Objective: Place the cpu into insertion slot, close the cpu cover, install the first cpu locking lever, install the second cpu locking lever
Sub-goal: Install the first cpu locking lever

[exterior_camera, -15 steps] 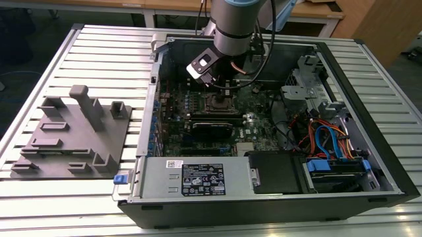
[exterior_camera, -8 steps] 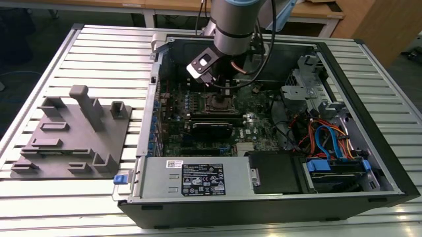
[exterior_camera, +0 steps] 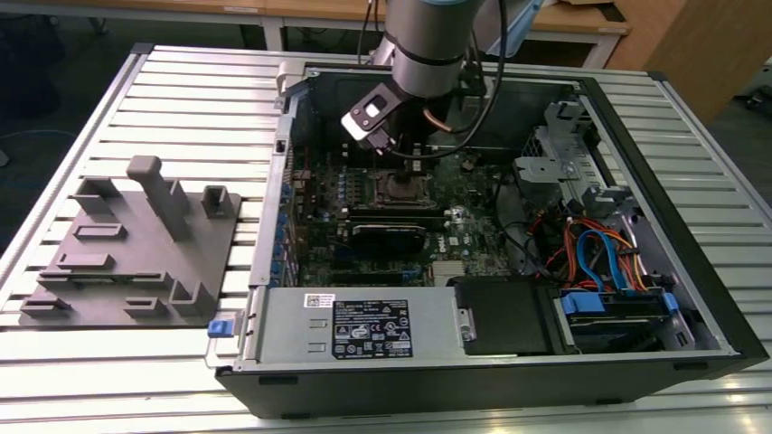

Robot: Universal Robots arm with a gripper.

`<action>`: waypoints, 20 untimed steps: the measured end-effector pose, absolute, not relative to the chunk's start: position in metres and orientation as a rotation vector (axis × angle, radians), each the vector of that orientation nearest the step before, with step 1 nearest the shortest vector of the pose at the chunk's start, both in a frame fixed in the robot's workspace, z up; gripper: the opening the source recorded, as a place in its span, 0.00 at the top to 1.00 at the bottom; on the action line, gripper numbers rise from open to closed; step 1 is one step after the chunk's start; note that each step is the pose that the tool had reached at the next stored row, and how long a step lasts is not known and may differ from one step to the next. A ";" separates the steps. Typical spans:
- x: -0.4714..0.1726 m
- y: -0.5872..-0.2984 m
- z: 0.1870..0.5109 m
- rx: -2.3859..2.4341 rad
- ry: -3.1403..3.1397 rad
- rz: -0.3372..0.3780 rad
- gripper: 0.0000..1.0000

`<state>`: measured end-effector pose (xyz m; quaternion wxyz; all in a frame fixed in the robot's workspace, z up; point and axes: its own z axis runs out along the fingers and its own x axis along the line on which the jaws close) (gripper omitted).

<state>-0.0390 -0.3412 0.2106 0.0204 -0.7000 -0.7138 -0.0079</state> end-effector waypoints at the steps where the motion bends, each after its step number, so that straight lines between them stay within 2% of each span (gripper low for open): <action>1: -0.039 -0.341 0.211 -2.171 -2.213 -0.024 0.90; 20: -0.039 -0.341 0.218 -2.170 -2.212 -0.022 0.90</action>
